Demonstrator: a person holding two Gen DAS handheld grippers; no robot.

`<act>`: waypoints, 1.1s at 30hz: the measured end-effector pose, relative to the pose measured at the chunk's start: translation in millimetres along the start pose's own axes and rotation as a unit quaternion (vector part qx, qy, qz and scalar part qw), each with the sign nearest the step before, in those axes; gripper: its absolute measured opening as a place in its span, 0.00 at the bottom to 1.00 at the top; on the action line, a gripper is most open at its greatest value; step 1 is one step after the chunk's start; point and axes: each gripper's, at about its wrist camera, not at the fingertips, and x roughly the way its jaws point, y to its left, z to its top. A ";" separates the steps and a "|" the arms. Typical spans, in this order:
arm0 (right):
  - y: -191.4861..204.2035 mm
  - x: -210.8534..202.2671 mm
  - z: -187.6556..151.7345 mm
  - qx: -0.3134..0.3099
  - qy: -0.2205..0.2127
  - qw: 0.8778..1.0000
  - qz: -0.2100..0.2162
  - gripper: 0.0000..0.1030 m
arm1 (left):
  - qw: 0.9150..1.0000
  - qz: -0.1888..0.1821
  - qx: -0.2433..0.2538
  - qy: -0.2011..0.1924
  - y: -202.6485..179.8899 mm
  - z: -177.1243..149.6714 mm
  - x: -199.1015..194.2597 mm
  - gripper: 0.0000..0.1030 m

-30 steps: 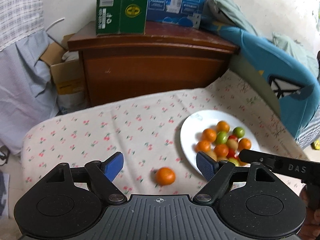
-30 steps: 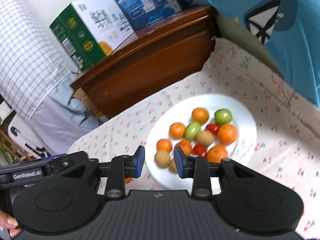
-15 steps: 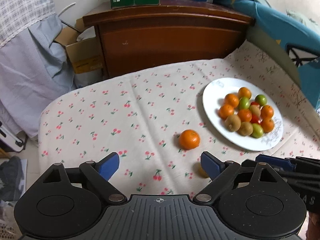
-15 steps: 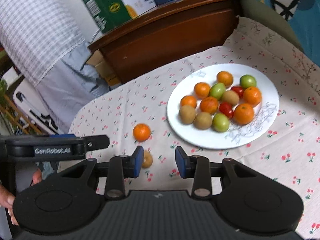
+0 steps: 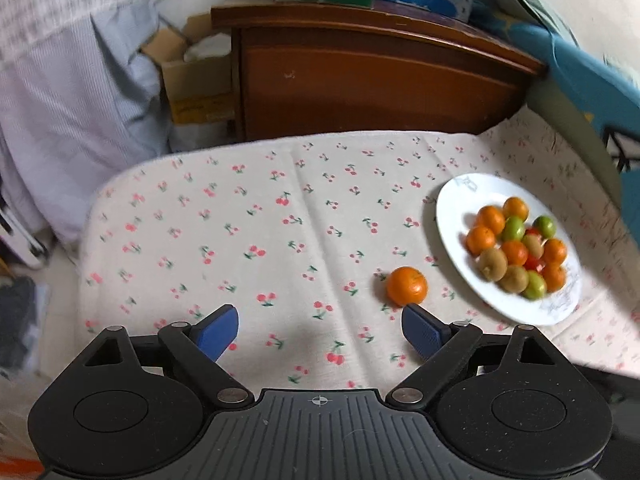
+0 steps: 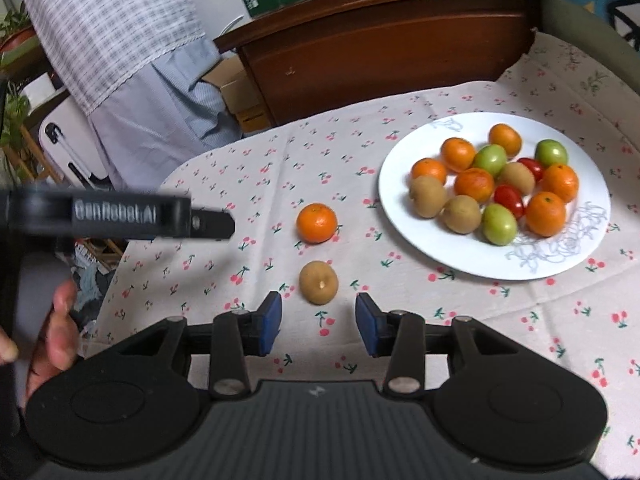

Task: Organize fruits
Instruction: 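Grasp the mandarin with the left tool while the right tool grasps the brown kiwi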

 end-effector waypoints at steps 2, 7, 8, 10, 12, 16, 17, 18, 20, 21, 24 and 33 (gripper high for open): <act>2.3 3.4 -1.1 -0.008 0.002 1.000 0.000 0.41 | 1.000 -0.003 -0.011 0.002 3.3 2.7 2.3 0.88; 9.1 10.5 -1.7 -0.029 0.001 1.000 -0.008 0.41 | 1.000 0.006 -0.005 0.006 2.0 8.7 10.1 0.88; 9.3 11.9 -1.5 -0.031 -0.001 0.999 -0.012 0.41 | 1.000 0.006 0.000 0.007 0.2 9.5 11.6 0.88; 8.6 14.5 -0.5 -0.031 -0.002 0.999 -0.016 0.40 | 1.000 0.008 0.010 0.011 -3.4 10.6 15.6 0.88; 9.2 17.5 0.3 -0.033 -0.004 0.999 -0.017 0.38 | 1.000 0.010 0.019 0.016 -7.0 11.1 19.8 0.88; 10.0 22.8 -0.2 -0.040 -0.007 0.999 -0.023 0.32 | 0.999 0.001 0.028 0.023 -10.9 11.9 26.9 0.88; 10.5 23.4 -0.2 -0.043 -0.008 0.999 -0.024 0.30 | 0.999 0.000 0.029 0.023 -11.6 11.7 28.3 0.88; 10.8 24.0 0.3 -0.043 -0.008 0.999 -0.023 0.26 | 0.999 -0.002 0.030 0.022 -12.3 11.2 29.5 0.87; 9.3 23.9 0.5 -0.040 -0.009 0.999 -0.021 0.24 | 0.999 -0.012 0.036 0.018 -14.4 10.5 31.5 0.87; 8.6 23.7 1.2 -0.039 -0.008 0.999 -0.021 0.24 | 0.999 -0.015 0.039 0.017 -15.7 10.0 31.9 0.87; 4.7 19.5 3.1 -0.035 -0.008 0.999 -0.023 0.23 | 0.998 -0.021 0.050 0.011 -20.6 8.9 33.5 0.87; -19.2 6.5 5.4 0.023 -0.007 0.999 -0.047 0.23 | 0.996 -0.042 0.084 -0.005 -37.5 4.9 48.0 0.85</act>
